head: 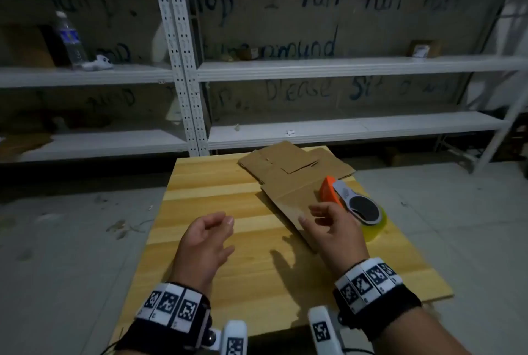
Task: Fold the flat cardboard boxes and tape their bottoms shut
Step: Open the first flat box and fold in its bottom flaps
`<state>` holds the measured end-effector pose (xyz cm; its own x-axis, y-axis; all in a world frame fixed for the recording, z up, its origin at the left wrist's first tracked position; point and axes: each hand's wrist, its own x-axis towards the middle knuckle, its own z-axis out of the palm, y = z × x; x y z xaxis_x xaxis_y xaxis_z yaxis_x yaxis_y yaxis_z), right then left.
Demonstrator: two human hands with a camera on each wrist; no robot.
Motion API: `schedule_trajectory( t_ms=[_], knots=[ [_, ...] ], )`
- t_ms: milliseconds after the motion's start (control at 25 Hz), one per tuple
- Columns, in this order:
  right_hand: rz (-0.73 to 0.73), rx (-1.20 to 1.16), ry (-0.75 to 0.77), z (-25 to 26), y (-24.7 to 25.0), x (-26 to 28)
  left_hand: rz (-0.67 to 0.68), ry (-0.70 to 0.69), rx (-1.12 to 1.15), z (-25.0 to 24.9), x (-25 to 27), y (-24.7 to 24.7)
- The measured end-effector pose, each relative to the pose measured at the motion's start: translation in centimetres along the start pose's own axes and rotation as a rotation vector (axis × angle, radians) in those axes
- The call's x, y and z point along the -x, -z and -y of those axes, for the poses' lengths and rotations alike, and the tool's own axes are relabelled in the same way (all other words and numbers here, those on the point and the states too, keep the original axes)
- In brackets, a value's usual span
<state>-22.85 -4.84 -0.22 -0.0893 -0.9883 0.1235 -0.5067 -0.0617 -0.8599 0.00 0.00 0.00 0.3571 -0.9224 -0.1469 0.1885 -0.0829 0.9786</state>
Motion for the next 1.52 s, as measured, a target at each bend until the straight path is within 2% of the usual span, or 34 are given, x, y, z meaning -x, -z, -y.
schedule_trajectory(
  t_ms=[120,240,360,560,680,1000,1360,1520],
  knots=[
    [0.052,-0.084,-0.106,-0.9,-1.2,-2.0,0.027,0.119,0.199,1.5,-2.1,-0.5],
    [0.098,0.101,-0.045,-0.2,-2.3,-4.3,0.015,0.145,0.293,1.7,-3.4,-0.3],
    [0.134,0.248,-0.054,-0.7,-3.7,-5.8,0.004,0.145,0.326,1.9,-4.7,0.4],
    [0.255,0.45,-0.047,-1.7,-3.7,-6.9,-0.007,0.154,0.363,2.1,-5.7,1.3],
    [0.262,0.534,-0.014,-1.9,-3.5,-6.9,-0.009,0.163,0.362,2.4,-5.9,1.5],
    [0.237,0.516,-0.019,-1.3,-2.2,-5.9,-0.011,0.188,0.39,3.1,-5.5,1.5],
    [0.263,0.489,0.121,1.2,-1.6,-3.9,-0.007,0.231,0.425,3.5,-5.1,0.4],
    [0.323,0.454,0.207,2.9,-1.9,-2.7,0.001,0.254,0.436,3.6,-5.4,0.4]
  ],
)
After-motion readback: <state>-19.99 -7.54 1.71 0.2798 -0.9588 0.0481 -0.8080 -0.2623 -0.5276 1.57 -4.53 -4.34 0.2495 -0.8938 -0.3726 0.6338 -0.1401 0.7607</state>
